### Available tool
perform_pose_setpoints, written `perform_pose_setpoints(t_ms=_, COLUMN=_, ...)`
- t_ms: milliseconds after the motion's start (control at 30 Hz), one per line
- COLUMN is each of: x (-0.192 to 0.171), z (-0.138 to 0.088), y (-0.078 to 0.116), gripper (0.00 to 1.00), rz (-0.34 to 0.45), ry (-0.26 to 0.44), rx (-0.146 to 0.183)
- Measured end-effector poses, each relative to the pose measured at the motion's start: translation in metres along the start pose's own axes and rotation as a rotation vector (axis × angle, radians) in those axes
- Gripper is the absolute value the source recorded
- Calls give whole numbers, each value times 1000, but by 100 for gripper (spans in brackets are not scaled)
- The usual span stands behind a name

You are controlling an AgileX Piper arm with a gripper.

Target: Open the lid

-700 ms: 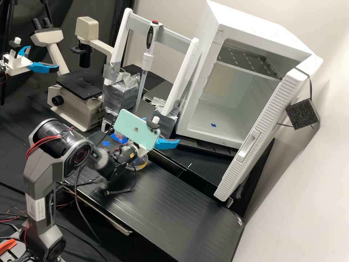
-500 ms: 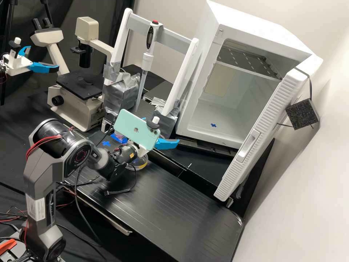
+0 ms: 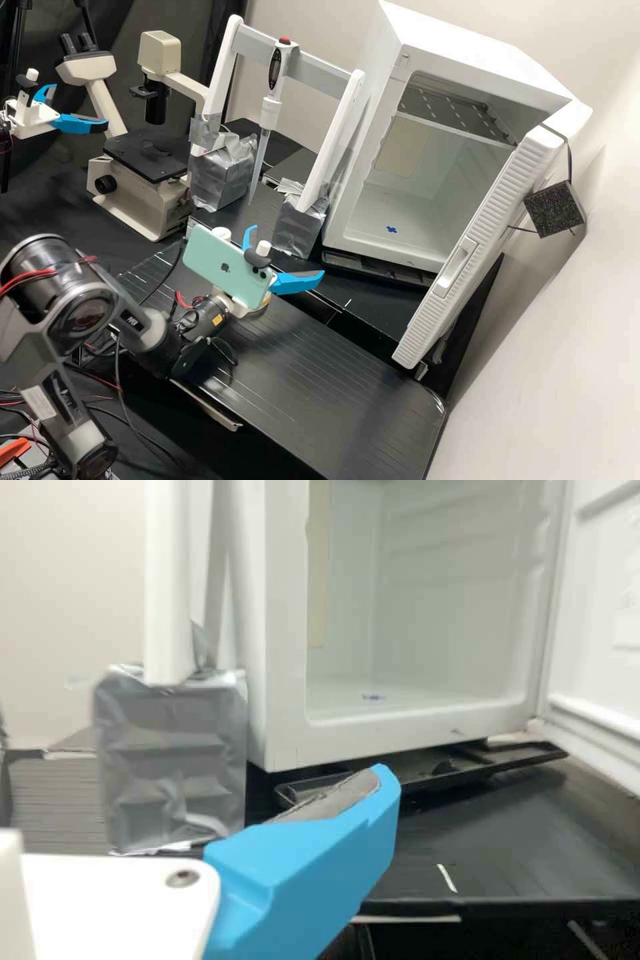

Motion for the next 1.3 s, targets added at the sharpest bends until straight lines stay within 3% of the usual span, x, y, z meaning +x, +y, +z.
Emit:
perform_pose_setpoints(t_ms=267, x=-48, z=-3, y=1, gripper=100, rz=-24, ry=37, rx=-8)
perform_pose_setpoints(t_ms=533, x=-55, z=-2, y=8, gripper=100, rz=-25, ry=40, rx=-12)
perform_pose_setpoints(t_ms=833, x=-51, z=7, y=-4, gripper=100, rz=-118, ry=17, rx=8)
perform_pose_setpoints(t_ms=1300, x=-54, z=13, y=-9, gripper=100, rz=-205, ry=14, rx=-44)
